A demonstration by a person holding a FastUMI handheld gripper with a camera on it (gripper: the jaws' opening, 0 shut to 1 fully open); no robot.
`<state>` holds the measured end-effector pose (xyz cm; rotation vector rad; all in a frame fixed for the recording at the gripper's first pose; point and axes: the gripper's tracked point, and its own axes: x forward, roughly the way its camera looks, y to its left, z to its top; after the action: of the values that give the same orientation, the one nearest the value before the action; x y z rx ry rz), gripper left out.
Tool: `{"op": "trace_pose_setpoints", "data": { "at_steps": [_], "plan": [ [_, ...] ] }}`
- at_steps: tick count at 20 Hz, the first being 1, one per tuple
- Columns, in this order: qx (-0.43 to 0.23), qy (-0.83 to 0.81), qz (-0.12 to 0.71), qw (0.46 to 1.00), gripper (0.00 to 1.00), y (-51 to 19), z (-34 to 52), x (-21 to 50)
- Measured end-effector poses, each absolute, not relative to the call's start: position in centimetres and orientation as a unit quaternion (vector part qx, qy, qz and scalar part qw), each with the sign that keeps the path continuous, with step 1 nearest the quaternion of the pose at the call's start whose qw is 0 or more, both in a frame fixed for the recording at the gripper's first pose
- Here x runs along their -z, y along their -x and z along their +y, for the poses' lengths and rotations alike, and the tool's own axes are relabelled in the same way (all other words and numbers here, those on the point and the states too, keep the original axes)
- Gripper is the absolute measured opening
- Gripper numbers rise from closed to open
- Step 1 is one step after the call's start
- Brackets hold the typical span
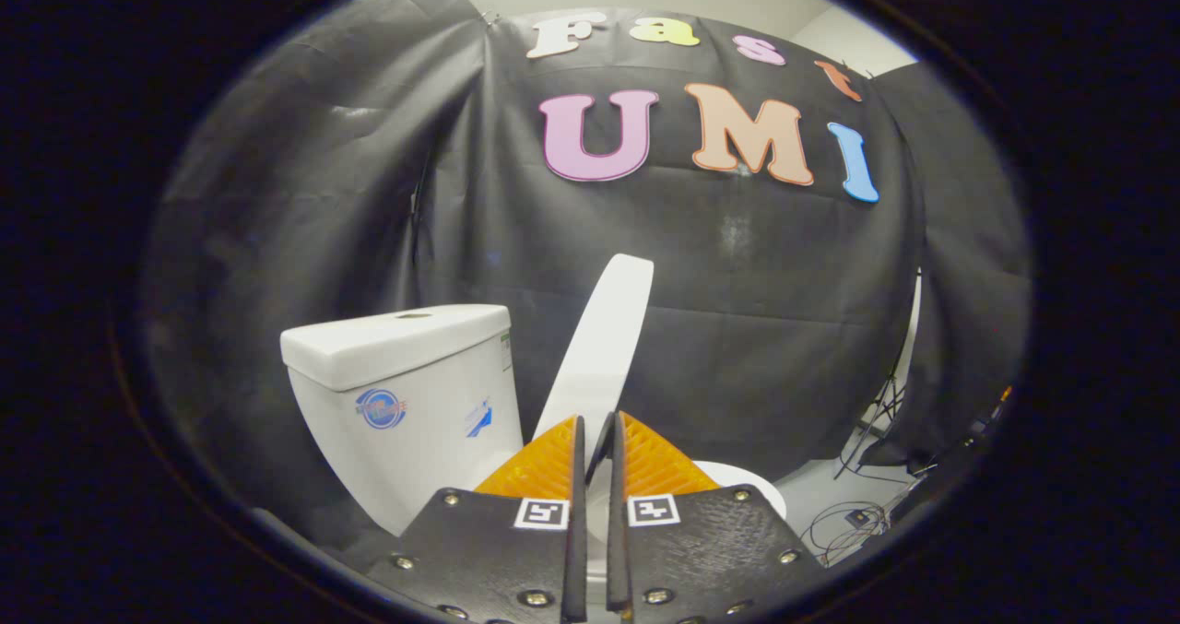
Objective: Open the toilet lid.
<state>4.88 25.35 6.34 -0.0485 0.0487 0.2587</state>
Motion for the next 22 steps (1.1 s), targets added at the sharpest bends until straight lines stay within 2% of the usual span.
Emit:
{"op": "trace_pose_setpoints", "data": {
  "at_steps": [22],
  "plan": [
    [-0.156,0.034,0.030,0.987,0.09,-4.5,32.0,-3.9]
  ]
}}
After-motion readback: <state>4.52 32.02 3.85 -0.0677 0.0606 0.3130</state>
